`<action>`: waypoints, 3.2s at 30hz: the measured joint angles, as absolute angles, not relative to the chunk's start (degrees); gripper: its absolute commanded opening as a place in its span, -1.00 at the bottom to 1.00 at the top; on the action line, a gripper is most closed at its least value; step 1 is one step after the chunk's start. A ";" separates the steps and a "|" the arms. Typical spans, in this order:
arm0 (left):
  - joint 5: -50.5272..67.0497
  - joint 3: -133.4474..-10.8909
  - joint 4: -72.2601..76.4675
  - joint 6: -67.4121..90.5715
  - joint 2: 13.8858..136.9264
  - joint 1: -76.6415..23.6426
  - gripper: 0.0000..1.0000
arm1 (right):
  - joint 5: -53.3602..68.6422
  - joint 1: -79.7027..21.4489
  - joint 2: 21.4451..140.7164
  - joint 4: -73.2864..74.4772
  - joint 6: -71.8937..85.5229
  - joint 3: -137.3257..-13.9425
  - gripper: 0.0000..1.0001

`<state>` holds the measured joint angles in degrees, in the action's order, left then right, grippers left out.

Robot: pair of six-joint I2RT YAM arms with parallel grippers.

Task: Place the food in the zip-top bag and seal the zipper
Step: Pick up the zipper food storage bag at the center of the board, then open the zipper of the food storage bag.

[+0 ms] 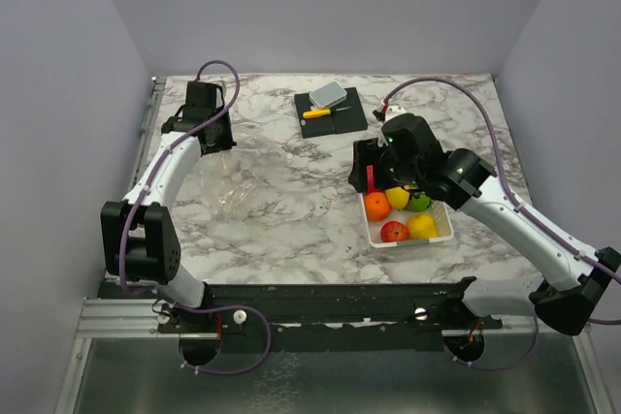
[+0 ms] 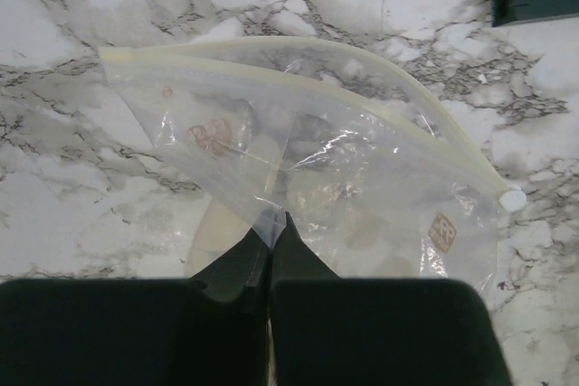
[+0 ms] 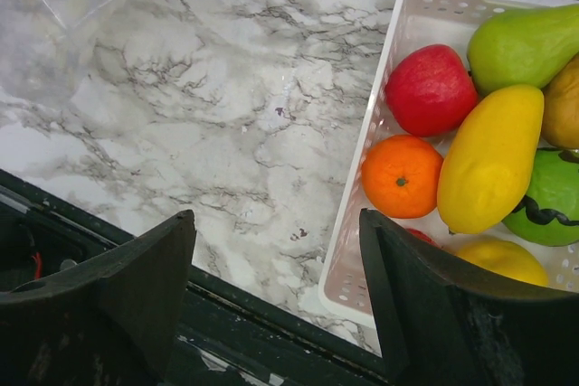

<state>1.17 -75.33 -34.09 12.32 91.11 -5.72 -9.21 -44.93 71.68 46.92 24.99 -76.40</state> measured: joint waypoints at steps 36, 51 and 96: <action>24.67 -60.93 -25.63 4.12 57.41 -23.77 -1.00 | -2.90 -44.93 68.34 47.20 29.63 -84.25 0.33; 33.50 -60.93 -24.51 4.89 54.92 -24.14 -1.00 | 1.69 -44.93 71.33 41.82 33.28 -82.37 0.19; 22.59 -61.19 -25.10 7.42 56.69 -24.93 0.27 | -3.01 -45.19 76.79 43.44 31.31 -83.31 -0.99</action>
<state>22.59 -61.19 -25.10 7.42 56.69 -24.93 -3.01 -45.19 76.79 43.44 31.31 -83.31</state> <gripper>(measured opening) 0.575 0.014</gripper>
